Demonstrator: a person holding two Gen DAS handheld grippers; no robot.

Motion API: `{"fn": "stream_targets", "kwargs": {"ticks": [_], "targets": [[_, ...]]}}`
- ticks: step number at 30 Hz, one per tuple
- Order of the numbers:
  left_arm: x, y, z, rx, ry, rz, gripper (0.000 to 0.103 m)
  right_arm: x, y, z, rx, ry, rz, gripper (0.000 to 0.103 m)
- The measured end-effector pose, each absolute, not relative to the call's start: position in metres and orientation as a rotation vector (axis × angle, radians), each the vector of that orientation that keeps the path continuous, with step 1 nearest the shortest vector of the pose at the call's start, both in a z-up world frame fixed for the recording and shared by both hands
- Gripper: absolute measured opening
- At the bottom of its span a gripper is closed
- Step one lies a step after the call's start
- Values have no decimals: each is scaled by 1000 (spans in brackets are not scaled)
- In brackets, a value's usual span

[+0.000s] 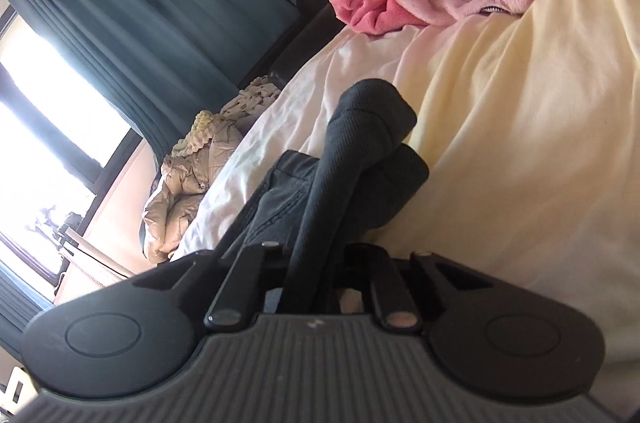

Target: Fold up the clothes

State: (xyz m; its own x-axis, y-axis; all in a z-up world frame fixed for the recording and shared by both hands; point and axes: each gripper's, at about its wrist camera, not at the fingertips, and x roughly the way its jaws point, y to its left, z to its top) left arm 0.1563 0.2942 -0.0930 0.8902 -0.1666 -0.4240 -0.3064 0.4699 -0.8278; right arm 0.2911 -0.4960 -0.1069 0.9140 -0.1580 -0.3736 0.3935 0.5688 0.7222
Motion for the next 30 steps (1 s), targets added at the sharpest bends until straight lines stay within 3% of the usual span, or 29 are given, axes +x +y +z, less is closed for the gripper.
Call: {"fn": "stream_targets", "kwargs": {"ticks": [7, 15, 21, 23, 30], "targets": [[128, 329, -61, -1128, 494, 25, 11, 206, -498, -62, 916, 241, -350, 8], [84, 325, -98, -1035, 601, 38, 14, 128, -507, -108, 1058, 388, -441, 7], [43, 304, -66, -877, 618, 71, 31, 116, -499, -113, 1072, 367, -403, 9], [37, 294, -49, -788, 632, 92, 51, 115, -501, -116, 1071, 374, -396, 10], [42, 216, 1, -452, 597, 114, 74, 126, -510, -131, 1052, 440, -364, 16]]}}
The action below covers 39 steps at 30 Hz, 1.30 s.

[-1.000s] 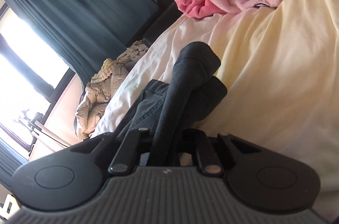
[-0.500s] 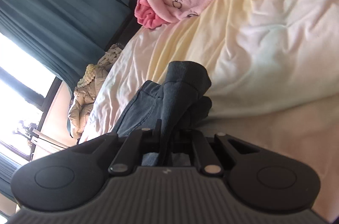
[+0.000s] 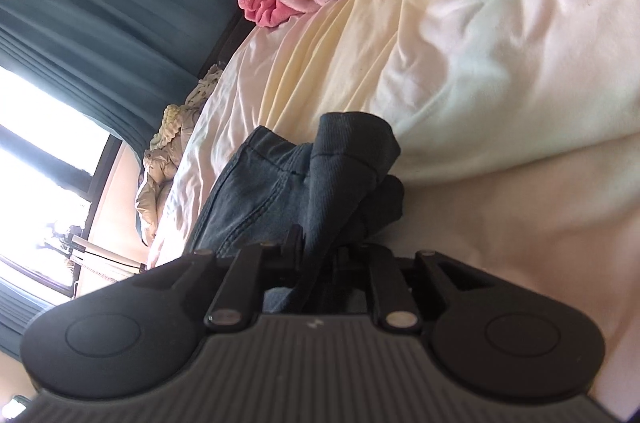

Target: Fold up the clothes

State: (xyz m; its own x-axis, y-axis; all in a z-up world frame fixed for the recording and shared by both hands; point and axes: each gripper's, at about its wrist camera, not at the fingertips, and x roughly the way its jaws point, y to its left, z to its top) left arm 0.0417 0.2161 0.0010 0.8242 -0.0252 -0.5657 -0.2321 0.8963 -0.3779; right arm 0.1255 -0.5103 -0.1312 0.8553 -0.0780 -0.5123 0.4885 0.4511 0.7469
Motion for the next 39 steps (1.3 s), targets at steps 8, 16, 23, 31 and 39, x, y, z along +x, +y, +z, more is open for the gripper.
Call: {"fn": "stream_targets", "kwargs": {"ticks": [8, 16, 23, 31, 39], "targets": [[86, 174, 9, -403, 549, 260, 75, 133, -518, -137, 1053, 439, -316, 18], [52, 180, 28, -307, 532, 261, 76, 140, -525, -129, 1019, 395, -292, 8], [67, 156, 53, -266, 485, 148, 79, 144, -523, -108, 1069, 259, -324, 7], [162, 71, 20, -140, 568, -31, 79, 142, -520, -116, 991, 320, -357, 8], [242, 19, -46, -62, 657, -103, 79, 138, -512, -111, 998, 291, -366, 8]]}}
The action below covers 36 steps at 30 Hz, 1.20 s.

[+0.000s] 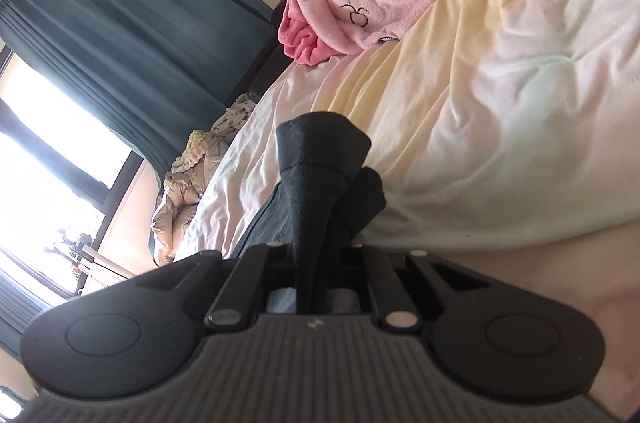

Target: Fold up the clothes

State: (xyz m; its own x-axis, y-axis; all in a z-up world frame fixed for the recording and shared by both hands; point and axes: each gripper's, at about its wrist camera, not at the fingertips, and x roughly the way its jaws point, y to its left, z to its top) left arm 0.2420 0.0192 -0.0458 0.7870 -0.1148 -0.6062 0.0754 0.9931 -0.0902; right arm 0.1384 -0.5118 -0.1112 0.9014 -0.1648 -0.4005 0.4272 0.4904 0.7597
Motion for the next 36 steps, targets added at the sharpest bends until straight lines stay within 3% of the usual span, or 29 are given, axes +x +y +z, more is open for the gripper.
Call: {"fn": "stream_targets", "kwargs": {"ticks": [7, 16, 30, 36], "targets": [[257, 7, -102, 35, 718, -60, 83, 136, -508, -101, 984, 277, -359, 8], [252, 6, -101, 33, 689, -62, 85, 136, -491, -81, 853, 254, -364, 8], [180, 33, -38, 42, 565, -65, 87, 126, -479, -73, 687, 269, -334, 9], [151, 67, -6, -96, 391, -75, 91, 142, -466, -45, 580, 259, -280, 8]]}}
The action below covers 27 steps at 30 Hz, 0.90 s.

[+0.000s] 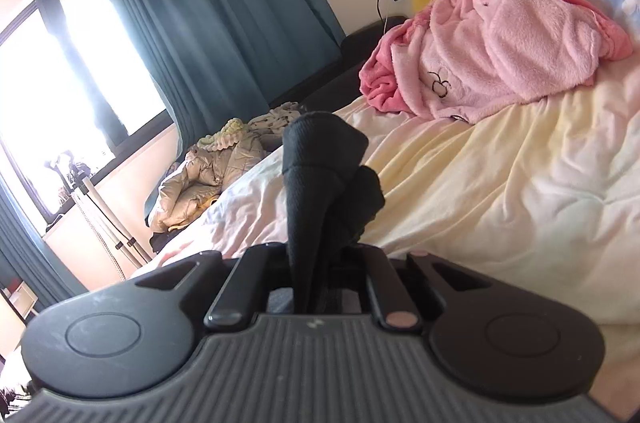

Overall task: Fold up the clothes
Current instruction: 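Hold the sweatpants leg with the right gripper and fold it toward the waistband, then lay the folded leg on the sweatpants and open the right gripper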

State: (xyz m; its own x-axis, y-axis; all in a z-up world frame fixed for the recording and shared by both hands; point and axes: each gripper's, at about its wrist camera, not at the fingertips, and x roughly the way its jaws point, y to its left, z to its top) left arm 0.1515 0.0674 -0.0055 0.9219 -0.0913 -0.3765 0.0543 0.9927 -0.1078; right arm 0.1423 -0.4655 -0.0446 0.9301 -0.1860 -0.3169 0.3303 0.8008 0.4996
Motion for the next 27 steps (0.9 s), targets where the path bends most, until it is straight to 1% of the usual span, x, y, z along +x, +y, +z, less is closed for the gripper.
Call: {"fn": "stream_targets", "kwargs": {"ticks": [4, 8, 10, 13, 16, 18, 22, 25, 27], "targets": [[155, 100, 6, -222, 320, 7, 91, 159, -420, 4, 464, 215, -247, 8], [161, 133, 3, -359, 279, 89, 91, 177, -342, 48, 330, 127, -187, 8], [161, 150, 2, -414, 273, 122, 91, 188, -288, 61, 267, 102, -128, 8], [155, 182, 6, -546, 233, 150, 91, 203, -205, 64, 143, 89, -3, 8], [149, 205, 9, -622, 193, 153, 91, 209, -111, 46, 48, 100, 177, 8], [145, 217, 8, -647, 171, 158, 91, 207, -53, 21, 17, 135, 297, 8], [150, 224, 0, -642, 191, 153, 92, 199, 47, -62, -133, 317, 452, 8], [153, 223, -4, -614, 212, 127, 92, 191, 58, -88, -167, 339, 440, 9], [158, 223, -7, -614, 235, 109, 92, 191, 54, -84, -147, 343, 439, 11]]}}
